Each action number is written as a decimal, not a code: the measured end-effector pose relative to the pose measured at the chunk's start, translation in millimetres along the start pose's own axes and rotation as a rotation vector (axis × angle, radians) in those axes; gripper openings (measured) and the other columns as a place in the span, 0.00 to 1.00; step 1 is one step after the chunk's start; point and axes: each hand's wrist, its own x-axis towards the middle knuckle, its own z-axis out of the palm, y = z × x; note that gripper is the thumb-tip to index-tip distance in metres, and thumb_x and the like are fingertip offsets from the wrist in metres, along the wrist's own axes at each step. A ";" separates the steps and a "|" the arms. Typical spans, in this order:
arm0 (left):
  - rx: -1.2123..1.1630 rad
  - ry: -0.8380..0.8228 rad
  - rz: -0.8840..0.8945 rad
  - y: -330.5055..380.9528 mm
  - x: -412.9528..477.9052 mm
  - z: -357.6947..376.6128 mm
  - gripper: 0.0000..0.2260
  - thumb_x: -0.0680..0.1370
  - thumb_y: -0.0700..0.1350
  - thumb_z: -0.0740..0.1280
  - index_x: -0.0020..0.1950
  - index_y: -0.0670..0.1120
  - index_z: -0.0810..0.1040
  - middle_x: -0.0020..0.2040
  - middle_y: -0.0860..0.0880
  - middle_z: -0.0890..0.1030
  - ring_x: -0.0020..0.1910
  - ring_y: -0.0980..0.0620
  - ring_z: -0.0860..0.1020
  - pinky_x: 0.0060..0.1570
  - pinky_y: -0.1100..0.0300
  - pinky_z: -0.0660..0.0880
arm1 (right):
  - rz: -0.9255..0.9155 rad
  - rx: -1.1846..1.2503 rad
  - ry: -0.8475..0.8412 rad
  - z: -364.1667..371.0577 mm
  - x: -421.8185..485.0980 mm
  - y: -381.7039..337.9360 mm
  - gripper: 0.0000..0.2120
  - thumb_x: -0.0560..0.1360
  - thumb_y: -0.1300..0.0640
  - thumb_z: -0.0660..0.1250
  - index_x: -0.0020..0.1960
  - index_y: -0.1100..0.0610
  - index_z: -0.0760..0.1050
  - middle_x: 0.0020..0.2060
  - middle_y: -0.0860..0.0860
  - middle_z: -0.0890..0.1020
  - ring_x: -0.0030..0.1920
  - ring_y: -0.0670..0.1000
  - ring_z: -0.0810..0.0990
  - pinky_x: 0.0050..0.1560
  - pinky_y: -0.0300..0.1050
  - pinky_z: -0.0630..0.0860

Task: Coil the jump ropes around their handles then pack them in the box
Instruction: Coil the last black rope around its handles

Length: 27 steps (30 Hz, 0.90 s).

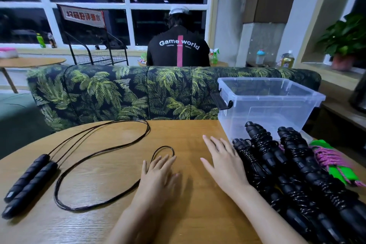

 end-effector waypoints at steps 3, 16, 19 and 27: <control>0.026 0.078 -0.016 -18.9 -15.2 -23.7 0.25 0.81 0.62 0.54 0.78 0.59 0.60 0.77 0.55 0.64 0.78 0.53 0.58 0.76 0.45 0.45 | -0.093 0.046 0.016 -7.8 -0.6 -24.0 0.30 0.82 0.43 0.56 0.80 0.48 0.51 0.77 0.48 0.63 0.77 0.52 0.59 0.73 0.49 0.61; 0.195 0.297 -0.265 -181.6 -108.7 -105.8 0.24 0.77 0.61 0.58 0.70 0.53 0.74 0.67 0.49 0.78 0.67 0.41 0.74 0.63 0.35 0.69 | -0.530 0.243 0.103 46.4 18.8 -201.9 0.27 0.71 0.53 0.76 0.69 0.53 0.75 0.58 0.48 0.82 0.58 0.50 0.81 0.49 0.45 0.82; 0.243 0.243 -0.393 -217.9 -110.2 -108.8 0.25 0.77 0.56 0.67 0.72 0.52 0.72 0.72 0.45 0.72 0.67 0.34 0.71 0.62 0.38 0.69 | -0.627 0.225 0.029 66.8 21.7 -227.3 0.23 0.74 0.50 0.72 0.67 0.52 0.76 0.58 0.48 0.82 0.58 0.51 0.80 0.49 0.48 0.82; 0.161 0.227 -0.645 -258.3 -90.1 -104.4 0.26 0.78 0.51 0.66 0.76 0.51 0.65 0.75 0.38 0.63 0.63 0.34 0.70 0.63 0.45 0.68 | -0.894 0.174 -0.116 109.8 14.4 -231.0 0.21 0.75 0.37 0.57 0.51 0.49 0.81 0.45 0.45 0.79 0.49 0.48 0.76 0.42 0.43 0.79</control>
